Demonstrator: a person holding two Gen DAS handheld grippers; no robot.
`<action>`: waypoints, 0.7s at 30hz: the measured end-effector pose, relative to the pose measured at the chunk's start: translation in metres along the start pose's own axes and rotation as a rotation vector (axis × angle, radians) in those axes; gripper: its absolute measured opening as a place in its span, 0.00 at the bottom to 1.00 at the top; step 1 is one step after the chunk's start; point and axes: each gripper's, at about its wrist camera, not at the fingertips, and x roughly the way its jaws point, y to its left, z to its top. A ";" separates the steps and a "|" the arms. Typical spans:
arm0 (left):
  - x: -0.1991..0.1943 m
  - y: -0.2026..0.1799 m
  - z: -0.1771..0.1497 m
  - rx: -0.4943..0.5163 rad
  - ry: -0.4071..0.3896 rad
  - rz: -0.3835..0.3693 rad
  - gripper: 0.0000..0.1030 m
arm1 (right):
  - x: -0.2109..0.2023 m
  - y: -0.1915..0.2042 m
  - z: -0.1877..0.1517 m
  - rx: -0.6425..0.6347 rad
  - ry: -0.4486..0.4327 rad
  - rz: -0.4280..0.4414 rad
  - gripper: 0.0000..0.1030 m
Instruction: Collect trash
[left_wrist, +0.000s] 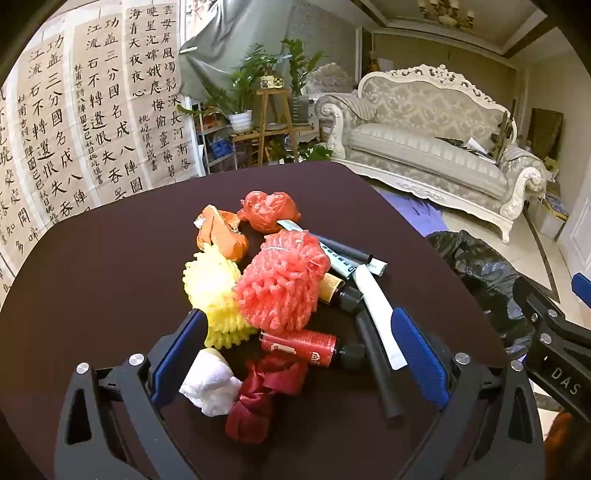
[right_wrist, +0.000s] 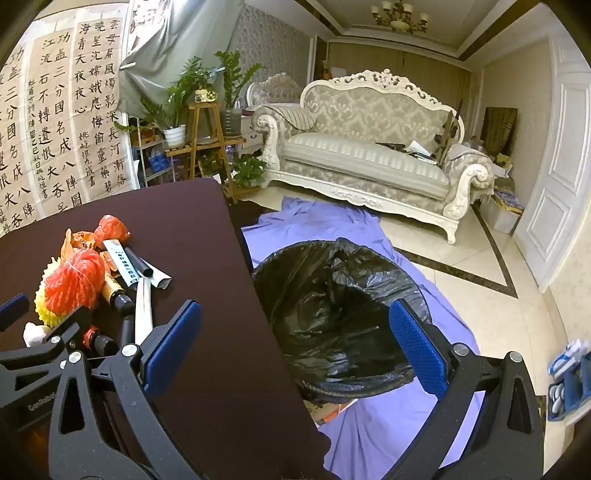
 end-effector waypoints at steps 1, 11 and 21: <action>0.000 0.000 0.000 -0.002 -0.001 0.001 0.94 | 0.000 0.000 0.000 0.000 0.000 -0.001 0.96; -0.005 -0.001 -0.001 -0.006 0.019 0.007 0.94 | 0.004 -0.006 -0.004 0.012 0.011 -0.004 0.96; 0.001 -0.002 -0.002 -0.008 0.025 0.007 0.94 | 0.004 -0.012 -0.004 0.019 0.012 -0.006 0.96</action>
